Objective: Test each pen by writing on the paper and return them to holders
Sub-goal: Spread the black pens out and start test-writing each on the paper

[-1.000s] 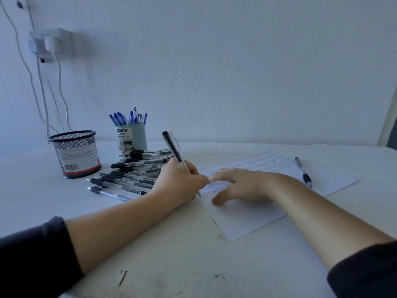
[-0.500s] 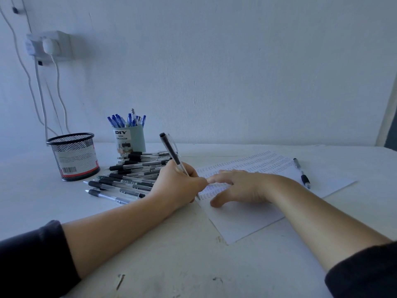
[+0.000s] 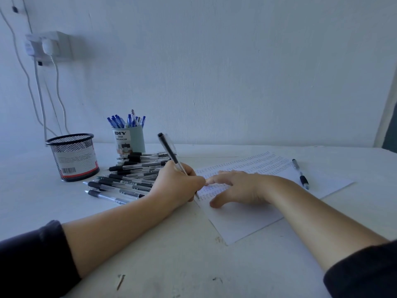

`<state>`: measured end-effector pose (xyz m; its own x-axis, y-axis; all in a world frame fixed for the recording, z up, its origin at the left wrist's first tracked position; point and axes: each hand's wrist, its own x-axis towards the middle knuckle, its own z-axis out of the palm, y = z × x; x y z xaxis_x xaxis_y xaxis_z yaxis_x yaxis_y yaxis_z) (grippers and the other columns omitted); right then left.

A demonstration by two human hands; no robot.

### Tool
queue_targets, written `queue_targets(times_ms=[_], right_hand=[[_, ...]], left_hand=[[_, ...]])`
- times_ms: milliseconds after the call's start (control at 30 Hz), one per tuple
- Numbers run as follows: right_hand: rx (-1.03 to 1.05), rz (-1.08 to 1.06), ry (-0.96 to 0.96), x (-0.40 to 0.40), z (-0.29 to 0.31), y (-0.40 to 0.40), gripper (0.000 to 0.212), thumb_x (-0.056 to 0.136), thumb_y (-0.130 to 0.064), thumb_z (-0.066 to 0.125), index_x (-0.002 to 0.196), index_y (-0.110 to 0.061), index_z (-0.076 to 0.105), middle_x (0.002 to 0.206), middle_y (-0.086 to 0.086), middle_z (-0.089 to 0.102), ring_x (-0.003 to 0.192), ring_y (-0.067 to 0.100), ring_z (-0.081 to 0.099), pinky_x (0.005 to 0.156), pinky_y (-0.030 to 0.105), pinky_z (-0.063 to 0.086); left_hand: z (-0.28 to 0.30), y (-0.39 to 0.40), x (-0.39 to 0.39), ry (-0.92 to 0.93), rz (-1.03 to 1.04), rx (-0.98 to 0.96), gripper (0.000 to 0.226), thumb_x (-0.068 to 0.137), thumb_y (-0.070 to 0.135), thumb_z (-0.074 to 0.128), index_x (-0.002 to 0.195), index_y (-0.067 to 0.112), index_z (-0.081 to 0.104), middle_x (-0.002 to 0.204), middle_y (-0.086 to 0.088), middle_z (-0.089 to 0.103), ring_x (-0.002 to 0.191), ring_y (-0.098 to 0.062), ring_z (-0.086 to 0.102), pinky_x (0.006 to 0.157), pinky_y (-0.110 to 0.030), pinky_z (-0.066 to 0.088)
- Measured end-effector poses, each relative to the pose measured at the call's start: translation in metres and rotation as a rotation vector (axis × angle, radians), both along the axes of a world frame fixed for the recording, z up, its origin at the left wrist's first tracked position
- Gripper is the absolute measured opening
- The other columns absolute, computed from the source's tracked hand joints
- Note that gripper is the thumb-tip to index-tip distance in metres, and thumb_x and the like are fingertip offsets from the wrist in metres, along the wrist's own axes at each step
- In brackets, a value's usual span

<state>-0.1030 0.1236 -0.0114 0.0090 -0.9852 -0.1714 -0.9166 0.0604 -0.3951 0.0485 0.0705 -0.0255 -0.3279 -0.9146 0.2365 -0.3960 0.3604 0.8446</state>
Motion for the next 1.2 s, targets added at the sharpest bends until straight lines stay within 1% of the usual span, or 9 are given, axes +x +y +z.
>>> queue_targets(times_ms=[133,233,333,467,567,700,767,900,1200], right_hand=[[0.006,-0.017,-0.027,-0.002,-0.002,-0.001,0.055,0.078,-0.054,0.061,0.126,-0.065,0.037,0.154,-0.018,0.018,0.144,0.013,0.013,0.115,0.049,0.007],[0.012,-0.050,-0.090,-0.001,-0.004,-0.003,0.062,0.075,-0.055,0.065,0.129,-0.062,0.036,0.153,-0.016,0.024,0.142,0.015,0.020,0.115,0.046,0.013],[-0.020,-0.047,-0.121,0.002,-0.002,-0.003,0.062,0.085,-0.051,0.061,0.140,-0.048,0.033,0.153,-0.013,0.026,0.141,0.014,0.026,0.115,0.037,0.018],[-0.102,-0.082,-0.249,0.004,0.000,-0.006,0.049,0.094,-0.040,0.052,0.141,-0.034,0.039,0.151,-0.006,0.032,0.136,0.015,0.035,0.108,0.031,0.026],[-0.150,-0.139,-0.401,0.005,0.001,-0.009,0.038,0.095,-0.035,0.050,0.133,-0.032,0.048,0.140,-0.002,0.044,0.123,0.017,0.048,0.105,0.032,0.034],[-0.277,-0.217,-0.476,-0.001,0.006,-0.010,0.028,0.095,-0.027,0.051,0.122,-0.026,0.057,0.123,-0.001,0.054,0.108,0.017,0.051,0.093,0.030,0.039],[-0.357,-0.313,-0.409,-0.009,0.008,-0.009,0.020,0.094,-0.025,0.050,0.113,-0.025,0.059,0.119,0.000,0.056,0.107,0.018,0.051,0.091,0.030,0.040],[-0.379,-0.601,0.138,-0.031,0.007,-0.005,0.023,0.090,-0.021,0.044,0.110,-0.019,0.056,0.121,0.004,0.054,0.115,0.029,0.042,0.088,0.034,0.034],[-0.242,-0.720,0.140,-0.046,0.002,-0.003,0.015,0.087,-0.016,0.042,0.073,-0.017,0.038,0.090,0.004,0.046,0.095,0.029,0.038,0.079,0.030,0.035]], left_hand=[[0.011,-0.007,0.006,0.378,-0.011,0.270,0.029,0.084,0.008,0.052,0.055,0.010,0.049,0.044,-0.008,0.050,0.036,-0.014,0.031,0.039,-0.019,0.021],[0.017,-0.019,0.014,0.489,0.014,0.309,0.034,0.091,0.023,0.048,0.060,0.012,0.052,0.051,-0.003,0.054,0.046,-0.014,0.040,0.044,-0.023,0.027],[0.020,-0.029,0.019,0.538,0.087,0.290,0.022,0.083,0.008,0.052,0.061,0.009,0.054,0.065,-0.006,0.055,0.057,-0.017,0.046,0.047,-0.026,0.037],[0.022,-0.031,0.020,0.612,0.116,0.220,0.003,0.093,0.009,0.051,0.092,0.009,0.054,0.063,-0.006,0.053,0.045,-0.014,0.042,0.041,-0.023,0.033],[0.021,-0.029,0.020,0.660,0.135,0.185,0.022,0.099,0.025,0.046,0.117,0.011,0.045,0.058,-0.005,0.050,0.033,-0.012,0.036,0.032,-0.019,0.028],[0.021,-0.023,0.021,0.680,0.114,0.216,0.013,0.101,0.018,0.037,0.095,0.014,0.048,0.053,-0.006,0.049,0.033,-0.014,0.034,0.036,-0.021,0.025],[0.020,-0.022,0.021,0.683,0.115,0.227,0.013,0.097,0.011,0.041,0.089,0.014,0.051,0.054,-0.004,0.050,0.039,-0.014,0.036,0.041,-0.024,0.028],[0.019,-0.025,0.021,0.701,0.100,0.227,0.012,0.093,0.007,0.053,0.082,0.012,0.052,0.057,-0.003,0.048,0.042,-0.013,0.037,0.039,-0.022,0.032],[0.019,-0.025,0.018,0.722,0.094,0.216,0.013,0.090,0.007,0.061,0.078,0.011,0.057,0.057,-0.001,0.046,0.046,-0.014,0.039,0.047,-0.024,0.036]])
